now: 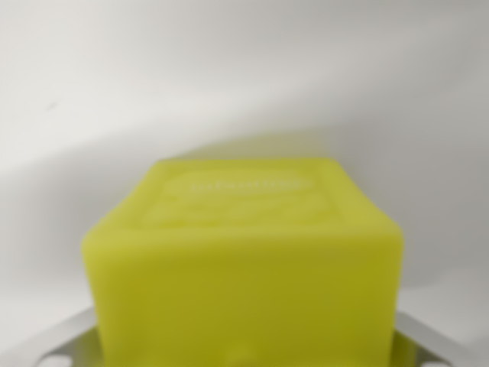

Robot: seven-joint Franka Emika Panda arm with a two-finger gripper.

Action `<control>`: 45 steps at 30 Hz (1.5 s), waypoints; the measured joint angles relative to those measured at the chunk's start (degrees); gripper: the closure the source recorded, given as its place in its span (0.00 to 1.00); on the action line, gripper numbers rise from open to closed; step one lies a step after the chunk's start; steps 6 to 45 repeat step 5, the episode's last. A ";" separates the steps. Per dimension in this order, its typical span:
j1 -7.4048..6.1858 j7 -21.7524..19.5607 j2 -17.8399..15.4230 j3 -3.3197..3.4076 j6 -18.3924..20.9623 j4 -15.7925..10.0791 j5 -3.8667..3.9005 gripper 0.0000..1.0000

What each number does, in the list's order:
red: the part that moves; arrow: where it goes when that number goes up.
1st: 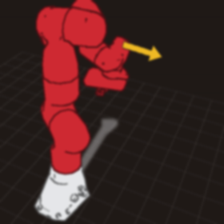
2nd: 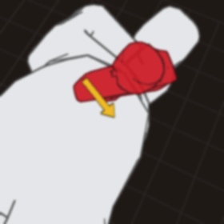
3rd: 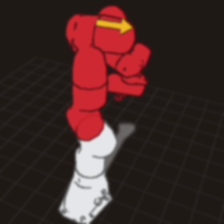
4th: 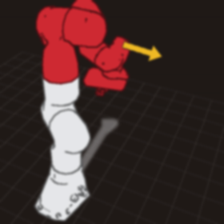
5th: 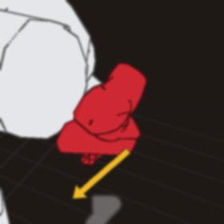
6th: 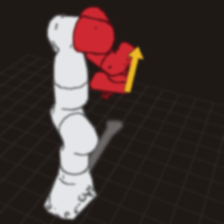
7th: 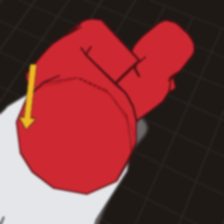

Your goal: Pick yellow cube

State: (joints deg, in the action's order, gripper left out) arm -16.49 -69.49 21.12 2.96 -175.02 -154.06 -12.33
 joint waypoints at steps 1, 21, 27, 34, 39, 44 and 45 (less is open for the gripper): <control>0.00 0.00 0.00 0.00 0.00 0.00 0.00 1.00; 0.00 0.00 0.00 0.00 0.00 0.00 0.00 1.00; 0.00 0.00 0.00 0.00 0.00 0.00 0.00 1.00; 0.00 0.00 0.00 0.00 0.00 0.00 0.00 1.00; 0.00 0.00 0.00 0.00 0.00 0.00 0.00 1.00; 0.00 0.00 0.00 0.00 0.00 0.00 0.00 1.00; 0.00 0.00 0.00 0.00 0.00 0.00 0.00 1.00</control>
